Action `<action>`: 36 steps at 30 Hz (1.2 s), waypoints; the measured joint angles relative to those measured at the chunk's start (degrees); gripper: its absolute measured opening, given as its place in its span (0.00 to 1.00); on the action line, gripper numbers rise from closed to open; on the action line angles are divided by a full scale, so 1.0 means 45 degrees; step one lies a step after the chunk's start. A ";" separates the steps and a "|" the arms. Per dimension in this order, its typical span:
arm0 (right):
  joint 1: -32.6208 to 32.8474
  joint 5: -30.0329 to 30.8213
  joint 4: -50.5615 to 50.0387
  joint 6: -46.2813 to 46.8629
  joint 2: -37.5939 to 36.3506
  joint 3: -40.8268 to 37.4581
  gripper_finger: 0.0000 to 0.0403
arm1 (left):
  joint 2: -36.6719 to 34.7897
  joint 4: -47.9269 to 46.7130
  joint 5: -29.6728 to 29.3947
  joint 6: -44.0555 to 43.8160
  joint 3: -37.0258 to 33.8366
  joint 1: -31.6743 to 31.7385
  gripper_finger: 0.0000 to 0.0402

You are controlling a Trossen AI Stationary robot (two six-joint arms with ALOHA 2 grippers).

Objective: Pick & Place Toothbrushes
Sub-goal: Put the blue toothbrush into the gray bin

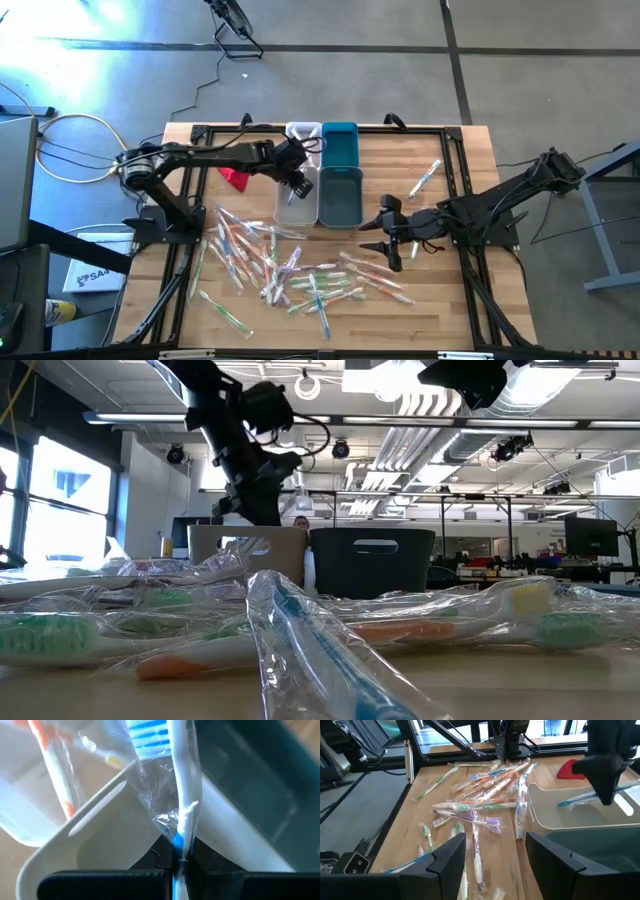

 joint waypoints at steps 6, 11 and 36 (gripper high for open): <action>0.0000 0.0003 0.0000 0.0043 -0.0003 0.0000 0.50 | 0.0984 -0.0481 0.0291 -0.0034 0.0000 -0.0039 0.03; -0.0016 0.0000 0.0005 0.0043 -0.0003 0.0000 0.50 | 0.1522 -0.0746 0.0537 -0.0094 0.0000 -0.0039 0.03; -0.0112 0.0431 0.0376 0.0052 -0.0005 0.0000 0.50 | 0.1572 -0.0965 0.1307 -0.0602 0.0779 -0.0029 0.45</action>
